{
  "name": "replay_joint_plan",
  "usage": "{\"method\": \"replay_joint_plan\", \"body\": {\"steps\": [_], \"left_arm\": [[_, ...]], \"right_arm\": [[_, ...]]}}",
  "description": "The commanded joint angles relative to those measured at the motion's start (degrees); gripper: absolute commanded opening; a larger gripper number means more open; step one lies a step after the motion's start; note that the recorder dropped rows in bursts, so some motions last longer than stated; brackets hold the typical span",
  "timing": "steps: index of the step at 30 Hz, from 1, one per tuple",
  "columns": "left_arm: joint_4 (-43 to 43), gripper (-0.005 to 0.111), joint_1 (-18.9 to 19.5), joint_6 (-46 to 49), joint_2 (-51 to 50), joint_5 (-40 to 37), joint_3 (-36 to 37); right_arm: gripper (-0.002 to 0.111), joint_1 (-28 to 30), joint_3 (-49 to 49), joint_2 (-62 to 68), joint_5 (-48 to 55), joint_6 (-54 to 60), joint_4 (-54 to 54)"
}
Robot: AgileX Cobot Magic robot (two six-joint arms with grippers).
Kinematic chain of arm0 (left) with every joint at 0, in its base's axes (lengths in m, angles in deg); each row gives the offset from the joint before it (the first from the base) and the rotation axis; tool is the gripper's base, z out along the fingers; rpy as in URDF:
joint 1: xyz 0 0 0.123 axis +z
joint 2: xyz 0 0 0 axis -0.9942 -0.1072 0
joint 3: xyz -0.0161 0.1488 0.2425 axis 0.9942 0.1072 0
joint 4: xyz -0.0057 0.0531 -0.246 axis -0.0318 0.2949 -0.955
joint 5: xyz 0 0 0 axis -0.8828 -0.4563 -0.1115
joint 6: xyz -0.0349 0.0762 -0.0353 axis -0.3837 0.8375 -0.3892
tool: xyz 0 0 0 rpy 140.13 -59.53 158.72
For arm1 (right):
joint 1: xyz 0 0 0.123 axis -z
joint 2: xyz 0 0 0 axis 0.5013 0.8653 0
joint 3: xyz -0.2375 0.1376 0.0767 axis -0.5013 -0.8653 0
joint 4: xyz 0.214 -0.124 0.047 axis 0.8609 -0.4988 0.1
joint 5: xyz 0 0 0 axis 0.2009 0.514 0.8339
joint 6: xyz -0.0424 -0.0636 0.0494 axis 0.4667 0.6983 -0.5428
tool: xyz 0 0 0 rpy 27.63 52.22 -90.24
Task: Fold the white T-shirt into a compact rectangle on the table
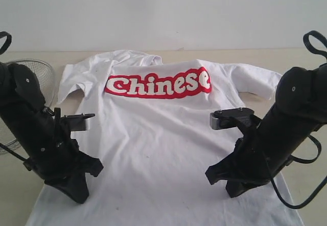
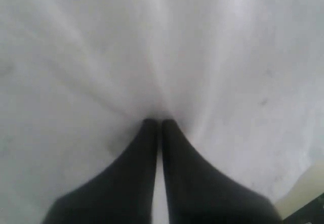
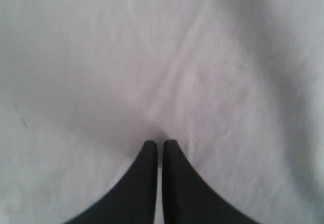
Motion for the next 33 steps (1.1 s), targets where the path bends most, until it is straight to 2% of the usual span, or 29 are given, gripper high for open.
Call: {"method": "replay_joint_plan", "body": {"steps": [1,9,18,24,33], "left_arm": [[1.53,0.005,-0.25,-0.78,-1.38,-1.15,3.09],[1.53,0.005,-0.25,-0.78,-0.99,-1.15,5.52],[1.53,0.005,-0.25,-0.78,1.05,-2.43,7.22],[-0.03,0.005,-0.25,-0.78,3.06,-0.90,11.30],[-0.18,0.005,-0.25,-0.78,5.55,-0.90,11.66]], "right_arm": [[0.000,-0.02,-0.13,-0.04,2.64,-0.03,-0.64],[0.000,-0.02,-0.36,-0.04,6.95,-2.61,-2.90],[0.000,-0.02,-8.75,-0.15,1.06,-2.54,-1.18],[0.000,-0.18,-9.36,-0.15,2.58,-2.75,-0.83],[0.000,-0.18,-9.36,-3.68,6.67,-2.85,-0.71]]}}
